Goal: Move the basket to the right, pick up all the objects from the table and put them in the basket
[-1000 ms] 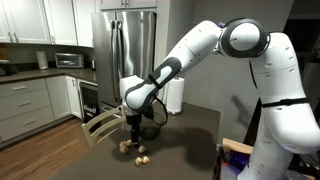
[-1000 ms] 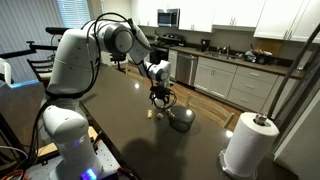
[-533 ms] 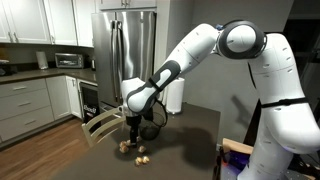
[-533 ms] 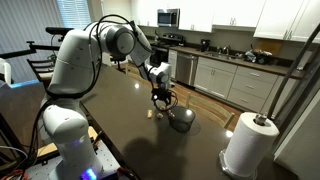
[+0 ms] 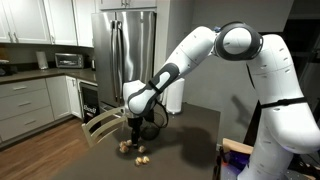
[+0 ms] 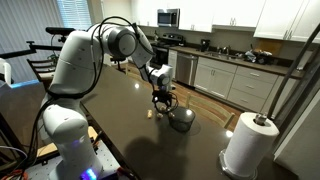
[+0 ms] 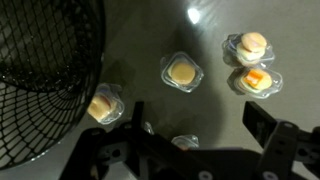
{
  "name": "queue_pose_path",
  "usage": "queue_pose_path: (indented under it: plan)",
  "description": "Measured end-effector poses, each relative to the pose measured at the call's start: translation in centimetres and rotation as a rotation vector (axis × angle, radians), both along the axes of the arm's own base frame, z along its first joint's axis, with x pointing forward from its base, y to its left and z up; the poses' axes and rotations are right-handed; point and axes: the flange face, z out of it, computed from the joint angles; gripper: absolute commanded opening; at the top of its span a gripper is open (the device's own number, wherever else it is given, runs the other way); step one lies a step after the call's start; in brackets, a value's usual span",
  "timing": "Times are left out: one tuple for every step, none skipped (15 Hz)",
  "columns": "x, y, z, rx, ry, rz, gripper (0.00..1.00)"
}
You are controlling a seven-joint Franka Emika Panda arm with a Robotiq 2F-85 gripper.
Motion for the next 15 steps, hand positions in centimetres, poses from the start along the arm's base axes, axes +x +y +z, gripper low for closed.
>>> queue_pose_path:
  plan:
    - [0.0, -0.1, -0.1, -0.002, 0.002, -0.001, 1.0]
    - [0.0, -0.3, -0.3, -0.01, -0.003, 0.006, 1.0]
    - [0.2, -0.5, -0.5, -0.022, -0.014, 0.017, 1.0]
    - [0.4, -0.8, -0.7, -0.035, -0.031, 0.028, 1.0]
    - [0.5, -1.1, -1.0, -0.047, -0.044, 0.039, 1.0]
    - [0.6, -1.4, -1.3, -0.056, -0.057, 0.047, 1.0]
    - [0.7, -1.6, -1.7, -0.064, -0.066, 0.055, 1.0]
    - [0.8, -1.7, -2.0, -0.069, -0.071, 0.061, 1.0]
    - [0.8, -1.8, -2.3, -0.072, -0.076, 0.064, 1.0]
    - [0.9, -1.9, -2.5, -0.076, -0.08, 0.068, 1.0]
    - [1.0, -2.0, -2.7, -0.079, -0.084, 0.071, 1.0]
    - [1.1, -2.1, -2.7, -0.082, -0.088, 0.073, 1.0]
    - [1.2, -2.2, -2.6, -0.088, -0.092, 0.076, 1.0]
    - [1.4, -2.3, -2.6, -0.093, -0.097, 0.077, 1.0]
    - [1.5, -2.4, -2.7, -0.097, -0.102, 0.078, 1.0]
